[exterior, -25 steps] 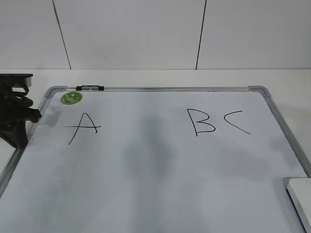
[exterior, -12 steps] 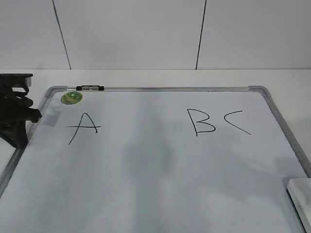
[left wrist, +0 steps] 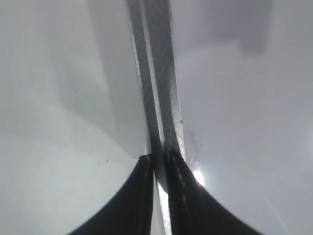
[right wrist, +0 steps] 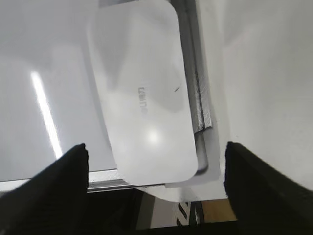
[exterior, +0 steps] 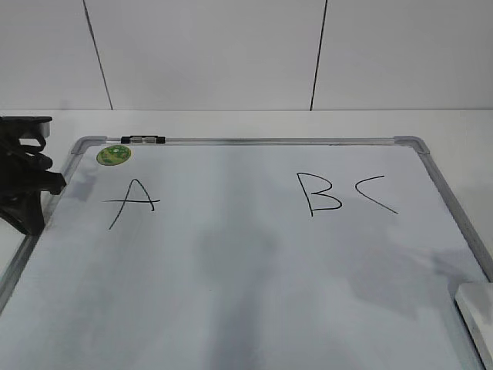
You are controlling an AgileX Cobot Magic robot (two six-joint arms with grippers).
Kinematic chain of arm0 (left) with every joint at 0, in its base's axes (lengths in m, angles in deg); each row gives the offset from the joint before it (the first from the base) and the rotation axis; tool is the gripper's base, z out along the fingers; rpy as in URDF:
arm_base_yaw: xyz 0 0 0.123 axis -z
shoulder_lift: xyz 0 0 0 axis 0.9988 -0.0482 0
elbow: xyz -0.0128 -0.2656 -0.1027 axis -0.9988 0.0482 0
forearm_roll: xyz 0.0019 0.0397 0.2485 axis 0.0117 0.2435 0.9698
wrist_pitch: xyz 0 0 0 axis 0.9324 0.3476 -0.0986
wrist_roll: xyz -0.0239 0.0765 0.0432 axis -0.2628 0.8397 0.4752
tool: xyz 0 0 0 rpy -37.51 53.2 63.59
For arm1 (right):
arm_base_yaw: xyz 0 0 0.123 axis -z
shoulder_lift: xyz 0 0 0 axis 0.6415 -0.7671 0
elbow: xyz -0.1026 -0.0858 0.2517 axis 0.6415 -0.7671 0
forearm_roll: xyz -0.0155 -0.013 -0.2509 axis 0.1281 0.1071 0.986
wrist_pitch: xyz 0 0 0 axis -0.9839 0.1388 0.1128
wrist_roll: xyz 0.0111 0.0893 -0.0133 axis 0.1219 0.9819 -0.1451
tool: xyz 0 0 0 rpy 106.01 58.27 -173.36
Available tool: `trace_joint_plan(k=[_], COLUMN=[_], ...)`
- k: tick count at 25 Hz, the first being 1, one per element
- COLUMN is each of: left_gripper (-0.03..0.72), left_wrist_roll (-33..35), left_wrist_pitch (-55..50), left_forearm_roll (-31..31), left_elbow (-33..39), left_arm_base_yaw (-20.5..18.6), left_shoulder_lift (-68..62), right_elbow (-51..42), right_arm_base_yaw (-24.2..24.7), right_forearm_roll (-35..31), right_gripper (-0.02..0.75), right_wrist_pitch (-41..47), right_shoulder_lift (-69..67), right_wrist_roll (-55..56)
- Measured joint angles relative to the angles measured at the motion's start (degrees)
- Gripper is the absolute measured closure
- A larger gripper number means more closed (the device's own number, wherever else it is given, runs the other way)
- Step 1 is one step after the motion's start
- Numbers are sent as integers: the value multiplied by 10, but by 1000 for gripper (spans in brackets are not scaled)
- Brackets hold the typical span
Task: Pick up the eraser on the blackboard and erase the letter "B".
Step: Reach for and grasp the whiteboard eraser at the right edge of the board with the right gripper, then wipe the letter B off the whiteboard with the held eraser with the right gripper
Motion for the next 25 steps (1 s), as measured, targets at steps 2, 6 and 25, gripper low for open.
trace_joint_plan(k=[2, 6, 25], left_gripper=[636, 636, 636], left_wrist_roll=[0, 0, 0], left_wrist_pitch=[1, 2, 7], left_forearm_roll=[0, 0, -1], left_elbow=[0, 0, 0], left_arm_base_yaw=[0, 0, 0], left_shoulder_lift=[0, 0, 0], right_elbow=[0, 0, 0], right_arm_base_yaw=[0, 0, 0], right_forearm_roll=[0, 0, -17], right_gripper=[69, 69, 76], right_wrist_pitch=[-12, -40, -89], right_shoulder_lift=[-22, -62, -158], right_wrist_roll=[0, -1, -25])
